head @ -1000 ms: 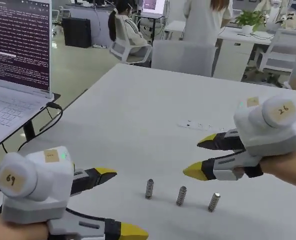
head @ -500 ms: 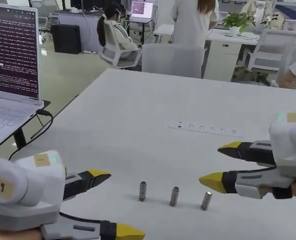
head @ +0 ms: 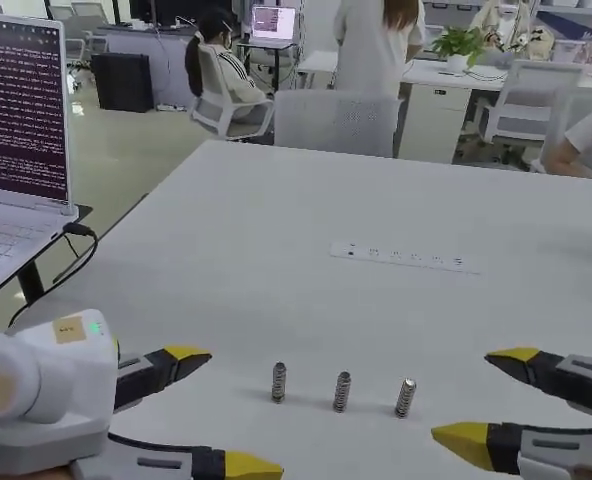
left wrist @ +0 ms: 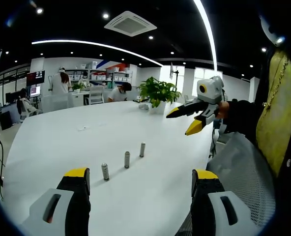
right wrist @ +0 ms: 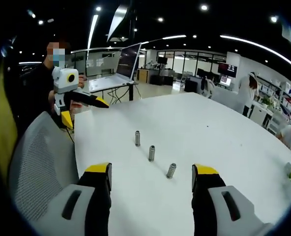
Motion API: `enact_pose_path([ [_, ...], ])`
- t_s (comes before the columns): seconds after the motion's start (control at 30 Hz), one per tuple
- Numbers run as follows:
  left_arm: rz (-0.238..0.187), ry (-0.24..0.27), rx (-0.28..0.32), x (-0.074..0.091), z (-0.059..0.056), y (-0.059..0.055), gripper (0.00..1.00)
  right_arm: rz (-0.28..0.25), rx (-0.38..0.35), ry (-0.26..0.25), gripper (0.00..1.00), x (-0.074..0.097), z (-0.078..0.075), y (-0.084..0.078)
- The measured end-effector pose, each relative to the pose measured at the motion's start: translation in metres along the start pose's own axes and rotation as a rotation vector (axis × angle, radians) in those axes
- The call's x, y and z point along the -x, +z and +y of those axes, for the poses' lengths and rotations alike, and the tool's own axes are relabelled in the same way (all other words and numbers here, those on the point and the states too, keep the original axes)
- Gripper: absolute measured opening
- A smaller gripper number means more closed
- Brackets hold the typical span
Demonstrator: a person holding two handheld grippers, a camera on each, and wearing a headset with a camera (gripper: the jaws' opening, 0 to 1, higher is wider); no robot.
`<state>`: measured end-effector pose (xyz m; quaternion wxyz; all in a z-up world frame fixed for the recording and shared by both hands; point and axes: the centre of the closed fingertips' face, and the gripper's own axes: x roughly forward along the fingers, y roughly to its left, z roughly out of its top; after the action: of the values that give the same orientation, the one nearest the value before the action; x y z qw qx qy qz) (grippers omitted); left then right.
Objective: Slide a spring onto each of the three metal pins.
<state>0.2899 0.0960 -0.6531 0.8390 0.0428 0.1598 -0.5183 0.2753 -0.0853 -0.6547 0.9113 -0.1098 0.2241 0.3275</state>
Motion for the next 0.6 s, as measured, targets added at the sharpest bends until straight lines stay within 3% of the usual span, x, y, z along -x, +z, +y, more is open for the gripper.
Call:
enact_pose_path([
  [0.23,-0.002,0.003,0.009,0.001,-0.001,-0.002,0.82,0.007,-0.044,-0.022,0.70,0.006,0.008,-0.020],
  [0.6,0.004,0.013,0.029,0.006,0.000,-0.011,0.82,-0.003,-0.070,-0.067,0.79,0.010,0.008,-0.029],
])
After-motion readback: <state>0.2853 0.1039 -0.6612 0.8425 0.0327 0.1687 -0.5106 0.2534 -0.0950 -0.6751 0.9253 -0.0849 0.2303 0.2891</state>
